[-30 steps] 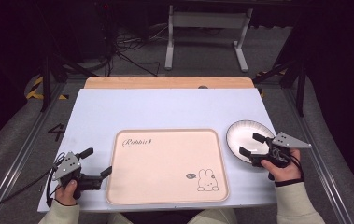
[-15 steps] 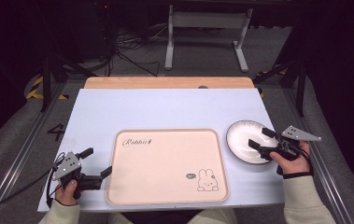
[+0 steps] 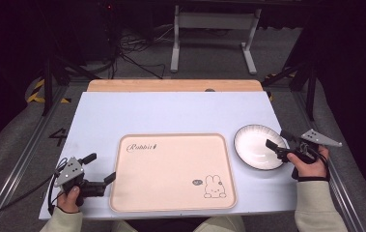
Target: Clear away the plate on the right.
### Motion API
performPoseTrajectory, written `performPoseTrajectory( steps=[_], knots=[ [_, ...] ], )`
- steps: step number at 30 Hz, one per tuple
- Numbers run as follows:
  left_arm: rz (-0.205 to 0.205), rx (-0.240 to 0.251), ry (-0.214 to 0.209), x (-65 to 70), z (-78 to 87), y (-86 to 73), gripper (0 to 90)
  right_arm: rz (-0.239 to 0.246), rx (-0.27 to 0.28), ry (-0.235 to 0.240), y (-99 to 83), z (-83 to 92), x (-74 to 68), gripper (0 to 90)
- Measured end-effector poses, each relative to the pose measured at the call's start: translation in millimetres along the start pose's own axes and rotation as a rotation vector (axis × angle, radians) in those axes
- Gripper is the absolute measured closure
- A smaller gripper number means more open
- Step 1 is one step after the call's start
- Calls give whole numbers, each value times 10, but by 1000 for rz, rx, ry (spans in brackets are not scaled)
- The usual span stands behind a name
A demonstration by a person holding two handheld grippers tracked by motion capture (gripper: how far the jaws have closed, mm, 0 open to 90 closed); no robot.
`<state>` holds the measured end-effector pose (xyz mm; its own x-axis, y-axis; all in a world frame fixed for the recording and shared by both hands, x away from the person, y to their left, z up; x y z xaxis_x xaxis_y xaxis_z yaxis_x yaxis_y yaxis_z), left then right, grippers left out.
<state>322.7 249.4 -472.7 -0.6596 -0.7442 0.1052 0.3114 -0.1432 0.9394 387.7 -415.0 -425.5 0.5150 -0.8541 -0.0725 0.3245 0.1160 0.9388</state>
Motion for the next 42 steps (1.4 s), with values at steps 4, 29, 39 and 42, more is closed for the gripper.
performPoseTrajectory(
  steps=[4,29,39,42],
  knots=[
    [-1,0,0,0,0,0,3,6,-40,-37,-33,18,80,238],
    [-6,-2,2,2,0,1,3,-206,-214,-134,-278,-25,333,340],
    [3,-2,9,9,-3,0,3,-250,-247,-99,-302,-47,359,473],
    [1,-3,10,7,-3,1,3,-265,-264,-88,-304,-66,369,538]
  ],
)
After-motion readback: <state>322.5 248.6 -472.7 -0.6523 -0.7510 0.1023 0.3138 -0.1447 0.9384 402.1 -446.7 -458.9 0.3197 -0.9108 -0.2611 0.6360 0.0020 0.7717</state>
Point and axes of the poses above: each handheld gripper's, and its own axes: z roughly backward along the jaws, y roughly out of its top, x roughly to its right, the point moved 1 cm from there along -z, roughly forward along the jaws, and after that the axes turned 3 degrees about z, right-handed, at the moved point
